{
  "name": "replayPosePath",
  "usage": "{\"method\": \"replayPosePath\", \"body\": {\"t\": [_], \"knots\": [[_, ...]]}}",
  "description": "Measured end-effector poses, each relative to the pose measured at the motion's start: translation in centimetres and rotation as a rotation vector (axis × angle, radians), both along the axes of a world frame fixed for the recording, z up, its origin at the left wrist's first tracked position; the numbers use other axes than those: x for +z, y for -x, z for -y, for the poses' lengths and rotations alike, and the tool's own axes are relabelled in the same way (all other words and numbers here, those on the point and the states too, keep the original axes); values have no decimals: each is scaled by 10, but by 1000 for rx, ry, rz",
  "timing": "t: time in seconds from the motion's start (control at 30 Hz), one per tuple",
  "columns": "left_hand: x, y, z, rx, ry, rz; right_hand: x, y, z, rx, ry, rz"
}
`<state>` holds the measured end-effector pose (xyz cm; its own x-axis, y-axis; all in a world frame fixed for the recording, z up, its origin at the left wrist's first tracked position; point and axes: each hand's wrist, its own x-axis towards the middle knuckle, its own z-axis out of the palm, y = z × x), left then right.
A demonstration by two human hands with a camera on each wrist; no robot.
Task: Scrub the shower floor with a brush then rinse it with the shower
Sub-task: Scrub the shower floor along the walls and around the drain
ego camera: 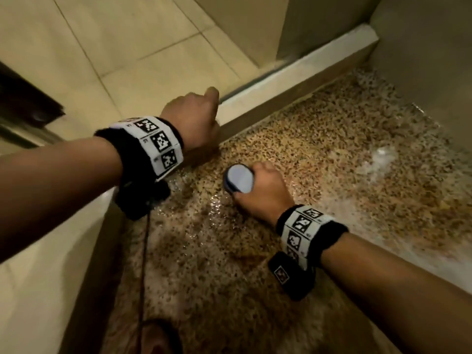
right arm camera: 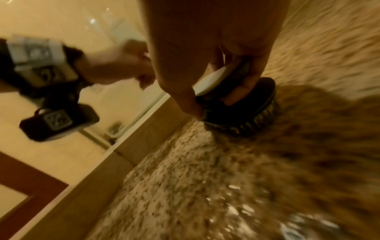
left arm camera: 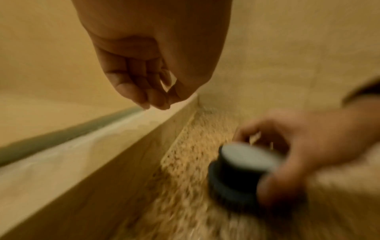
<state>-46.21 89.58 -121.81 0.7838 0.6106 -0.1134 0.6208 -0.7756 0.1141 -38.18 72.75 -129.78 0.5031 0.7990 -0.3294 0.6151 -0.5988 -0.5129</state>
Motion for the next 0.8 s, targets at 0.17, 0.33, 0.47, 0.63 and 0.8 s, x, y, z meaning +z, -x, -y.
{"method": "replayPosePath", "body": {"t": [0.17,0.33,0.47,0.63,0.8], "knots": [[-4,11,-7,81,153,205,7,-8,-23,38,122,68],[-12,31,-15,58,63,108,5,-60,-38,-163,41,148],[5,52,-22,31,81,131,3,-56,-61,-276,1,152],[5,73,-5,57,102,160,-1,37,-71,4,-25,67],[6,74,-4,40,65,121,-4,57,-67,217,-61,-23]]}}
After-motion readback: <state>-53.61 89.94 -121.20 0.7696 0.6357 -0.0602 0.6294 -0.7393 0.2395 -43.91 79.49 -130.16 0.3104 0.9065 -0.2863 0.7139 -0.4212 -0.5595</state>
